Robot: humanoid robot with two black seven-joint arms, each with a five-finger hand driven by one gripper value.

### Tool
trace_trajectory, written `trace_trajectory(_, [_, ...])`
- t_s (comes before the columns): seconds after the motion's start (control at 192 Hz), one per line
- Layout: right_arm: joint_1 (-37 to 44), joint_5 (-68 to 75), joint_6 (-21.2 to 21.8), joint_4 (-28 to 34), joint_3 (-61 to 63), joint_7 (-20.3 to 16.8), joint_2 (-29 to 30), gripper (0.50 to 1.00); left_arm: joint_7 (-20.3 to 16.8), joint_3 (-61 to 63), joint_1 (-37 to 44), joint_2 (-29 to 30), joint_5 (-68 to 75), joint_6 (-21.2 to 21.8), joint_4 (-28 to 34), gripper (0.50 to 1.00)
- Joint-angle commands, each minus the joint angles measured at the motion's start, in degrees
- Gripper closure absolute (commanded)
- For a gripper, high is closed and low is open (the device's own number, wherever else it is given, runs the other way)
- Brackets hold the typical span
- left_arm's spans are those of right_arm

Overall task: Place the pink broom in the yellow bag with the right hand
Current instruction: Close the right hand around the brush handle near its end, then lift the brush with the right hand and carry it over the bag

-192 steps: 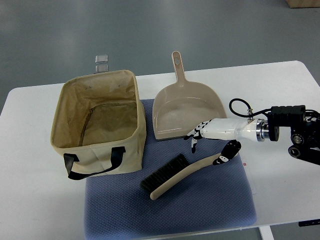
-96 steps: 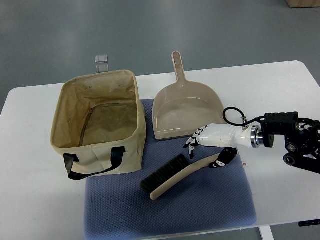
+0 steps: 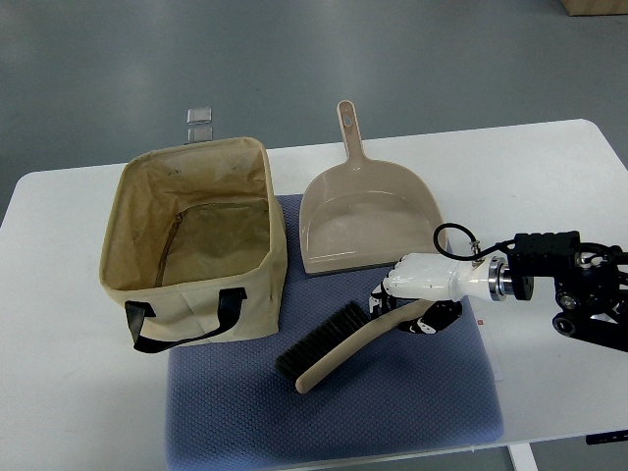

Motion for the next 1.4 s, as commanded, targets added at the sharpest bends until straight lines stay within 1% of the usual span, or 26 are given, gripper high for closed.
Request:
trace_trajectory(0.0, [0.0,0.0,0.0,0.0,0.0,-0.6,-0.1,1.0,0.0,0.0,0.0,0.0,0.0,0.0,0.1,0.5])
trace_trajectory(0.089, [0.3,0.0,-0.7,-0.1,0.0,-0.6,-0.3,1.0,0.0,0.0,0.0,0.0,0.0,0.0,0.0,0.5])
trace_trajectory(0.266, [0.5,0.1,-3.7,-0.2,0.7,-0.5,-1.8,1.0,0.0,0.0,0.0,0.0,0.0,0.0,0.0,0.5])
trace_trajectory(0.422, [1.1,0.4,-7.4,-0.1,1.1,-0.3,-5.3,1.0,0.0,0.0,0.0,0.0,0.0,0.0,0.0,0.5])
trace_trajectory(0.505, [2.5,0.7,-8.6,0.0,1.2,0.1,-7.7,1.0,0.0,0.0,0.0,0.0,0.0,0.0,0.0,0.5])
trace_trajectory(0.75, [3.1,0.9,-8.9,0.3,5.7,0.4,-13.3,1.0,0.0,0.0,0.0,0.0,0.0,0.0,0.0,0.5])
trace_trajectory(1.01, [10.4,1.4,-8.8,0.9,6.0,0.4,-17.3,1.0,0.0,0.0,0.0,0.0,0.0,0.0,0.1,0.5])
trace_trajectory(1.266, [19.3,3.9,-7.9,0.2,5.7,-0.4,-16.4,1.0,0.0,0.0,0.0,0.0,0.0,0.0,0.0,0.5])
trace_trajectory(1.396, [23.6,3.9,-6.5,-1.2,5.5,-0.5,-13.4,1.0,0.0,0.0,-0.1,0.0,0.0,0.0,0.0,0.5])
